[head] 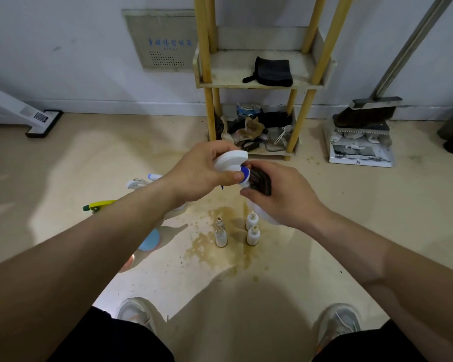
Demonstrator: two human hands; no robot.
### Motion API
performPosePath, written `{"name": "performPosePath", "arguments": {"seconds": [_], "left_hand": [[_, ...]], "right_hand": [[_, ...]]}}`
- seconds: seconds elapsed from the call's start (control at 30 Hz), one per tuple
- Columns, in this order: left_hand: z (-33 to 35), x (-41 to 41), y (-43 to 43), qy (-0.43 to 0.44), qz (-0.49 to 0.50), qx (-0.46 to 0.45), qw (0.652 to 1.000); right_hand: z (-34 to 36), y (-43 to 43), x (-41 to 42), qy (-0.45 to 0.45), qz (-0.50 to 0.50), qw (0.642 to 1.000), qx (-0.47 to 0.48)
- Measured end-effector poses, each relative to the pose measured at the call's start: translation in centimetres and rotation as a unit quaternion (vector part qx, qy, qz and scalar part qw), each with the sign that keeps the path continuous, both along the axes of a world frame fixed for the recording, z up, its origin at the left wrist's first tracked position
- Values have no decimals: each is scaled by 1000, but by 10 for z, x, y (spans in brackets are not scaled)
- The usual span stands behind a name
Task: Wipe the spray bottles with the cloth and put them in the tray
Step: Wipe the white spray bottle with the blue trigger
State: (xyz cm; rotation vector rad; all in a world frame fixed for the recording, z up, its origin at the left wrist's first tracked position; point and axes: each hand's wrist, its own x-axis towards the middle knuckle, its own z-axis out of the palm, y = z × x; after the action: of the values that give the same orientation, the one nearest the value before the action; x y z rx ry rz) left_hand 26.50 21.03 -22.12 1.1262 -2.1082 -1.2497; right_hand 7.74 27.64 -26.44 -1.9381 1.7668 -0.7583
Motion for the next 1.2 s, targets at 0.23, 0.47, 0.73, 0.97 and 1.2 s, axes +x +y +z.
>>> {"name": "performPosePath", "arguments": {"seconds": [0.23,0.47,0.73,0.97,1.2], "left_hand": [[2,-6,1,-23,26,-58,998],[12,-13,11,-85,121,-20,989],[15,-16,18,49,224,301,926],[12,-21,21,151,254,357,886],[12,-18,17,169,284,370,868]], "right_hand": [[-1,0,3,-21,-35,997,-59],[-3,1,11,41,-51,994,-91],[-9,7,26,207,-32,966,-154],[-12,3,20,202,-27,955,-215],[-17,1,21,209,-30,952,-220]]}}
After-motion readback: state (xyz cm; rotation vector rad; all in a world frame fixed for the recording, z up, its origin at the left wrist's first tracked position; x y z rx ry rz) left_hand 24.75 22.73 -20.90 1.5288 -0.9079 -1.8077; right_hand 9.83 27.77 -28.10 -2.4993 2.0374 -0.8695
